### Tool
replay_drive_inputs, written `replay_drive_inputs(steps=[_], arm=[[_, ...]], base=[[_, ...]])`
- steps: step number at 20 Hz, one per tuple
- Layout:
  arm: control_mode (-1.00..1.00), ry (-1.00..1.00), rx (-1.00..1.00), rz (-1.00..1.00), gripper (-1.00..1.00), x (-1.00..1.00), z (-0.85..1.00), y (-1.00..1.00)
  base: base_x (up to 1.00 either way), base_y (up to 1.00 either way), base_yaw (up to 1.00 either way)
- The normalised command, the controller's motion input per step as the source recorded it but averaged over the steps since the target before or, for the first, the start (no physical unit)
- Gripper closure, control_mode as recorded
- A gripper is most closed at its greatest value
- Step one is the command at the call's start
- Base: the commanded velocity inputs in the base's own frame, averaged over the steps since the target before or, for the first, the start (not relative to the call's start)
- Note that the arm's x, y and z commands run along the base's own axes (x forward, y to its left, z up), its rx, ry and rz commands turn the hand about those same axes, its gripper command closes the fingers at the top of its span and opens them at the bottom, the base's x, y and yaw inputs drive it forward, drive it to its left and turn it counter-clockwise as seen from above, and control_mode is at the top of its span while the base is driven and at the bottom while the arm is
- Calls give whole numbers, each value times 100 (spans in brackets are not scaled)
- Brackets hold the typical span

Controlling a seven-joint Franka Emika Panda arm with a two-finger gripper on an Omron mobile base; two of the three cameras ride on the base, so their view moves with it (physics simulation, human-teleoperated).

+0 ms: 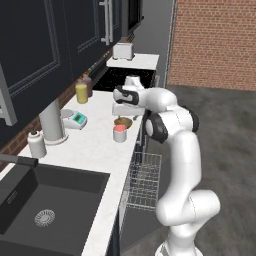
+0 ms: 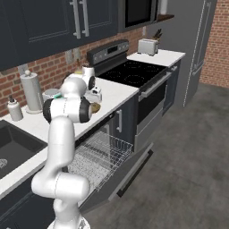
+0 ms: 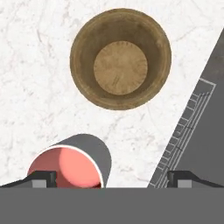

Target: Pick up the cup and bowl from the counter, place them in the dishwasher, and close the dishwasher door.

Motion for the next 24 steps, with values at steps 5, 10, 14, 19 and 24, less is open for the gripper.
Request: replay_drive_inputs(steps=[5, 10, 14, 19, 24], arm=[[-100, -6, 0, 0, -100, 18, -28, 13], [-100, -1, 0, 0, -100, 0, -24, 23], [-100, 0, 0, 0, -100, 0, -24, 13], [-100, 1, 0, -1, -100, -3, -26, -1], [-100, 0, 0, 0, -100, -17, -19, -6]], base=[[0, 0, 0], [0, 0, 0], [0, 0, 0], [0, 0, 0], [0, 0, 0]])
